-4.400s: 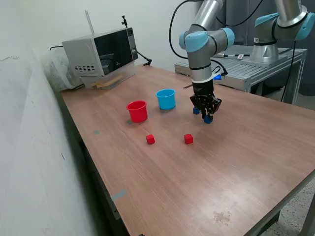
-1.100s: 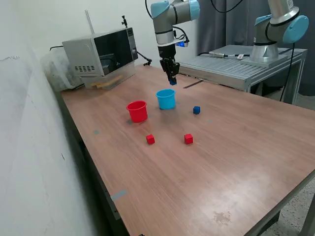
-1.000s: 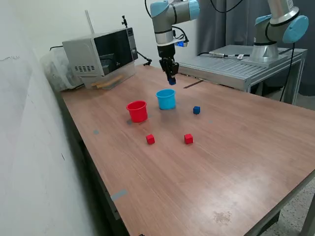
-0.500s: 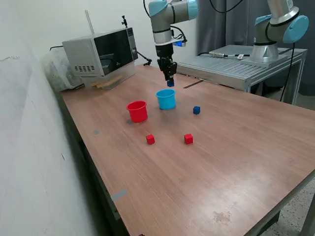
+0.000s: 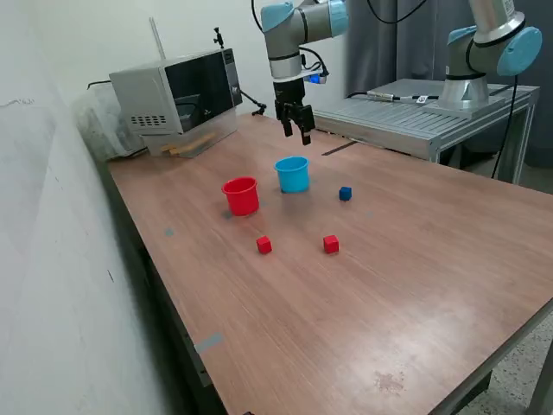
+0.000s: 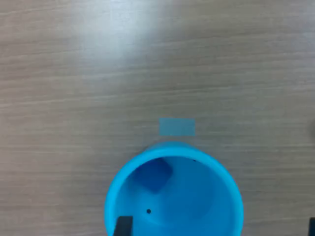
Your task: Place red objects in the red bin, and blue objects in the blue bin.
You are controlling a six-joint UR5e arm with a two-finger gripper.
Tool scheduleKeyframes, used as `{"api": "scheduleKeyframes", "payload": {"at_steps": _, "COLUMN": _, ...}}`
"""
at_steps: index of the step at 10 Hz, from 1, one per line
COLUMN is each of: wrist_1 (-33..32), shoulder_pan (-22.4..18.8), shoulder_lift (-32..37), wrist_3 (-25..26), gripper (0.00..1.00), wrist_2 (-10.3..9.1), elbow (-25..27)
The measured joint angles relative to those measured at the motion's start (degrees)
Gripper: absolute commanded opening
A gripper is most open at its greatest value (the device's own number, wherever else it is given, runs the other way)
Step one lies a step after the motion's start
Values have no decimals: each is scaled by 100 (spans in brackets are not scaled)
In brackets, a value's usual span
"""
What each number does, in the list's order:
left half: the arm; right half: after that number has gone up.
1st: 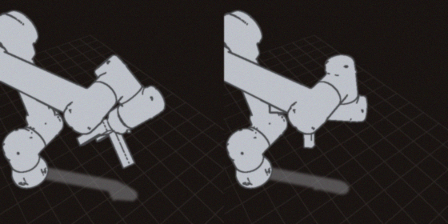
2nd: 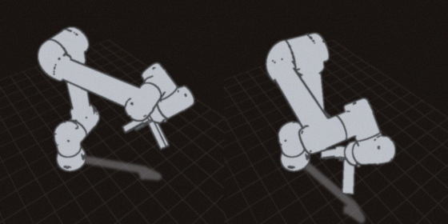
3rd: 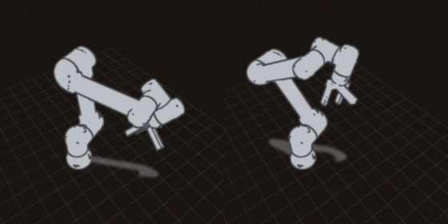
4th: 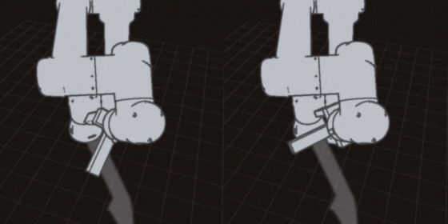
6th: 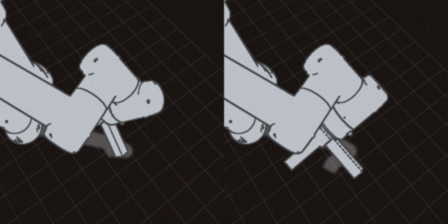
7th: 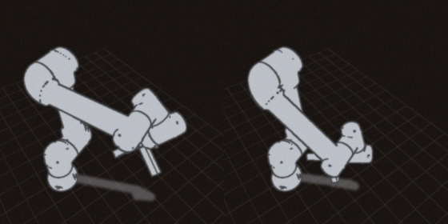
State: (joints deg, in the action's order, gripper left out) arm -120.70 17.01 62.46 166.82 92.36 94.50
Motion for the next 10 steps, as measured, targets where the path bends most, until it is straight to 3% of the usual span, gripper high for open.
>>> {"api": "scheduleKeyframes", "payload": {"at_steps": 3, "wrist_1": 11, "shoulder_pan": -184, "shoulder_lift": 282, "wrist_3": -18, "gripper": 100, "wrist_2": -23, "elbow": 258}}
{"api": "scheduleKeyframes", "payload": {"at_steps": 8, "wrist_1": -30, "shoulder_pan": -1074, "shoulder_lift": 1247, "wrist_3": -241, "gripper": 100, "wrist_2": -55, "elbow": 1362}}
{"api": "scheduleKeyframes", "payload": {"at_steps": 10, "wrist_1": -101, "shoulder_pan": -1392, "shoulder_lift": 1420, "wrist_3": -333, "gripper": 100, "wrist_2": -257, "elbow": 1602}}
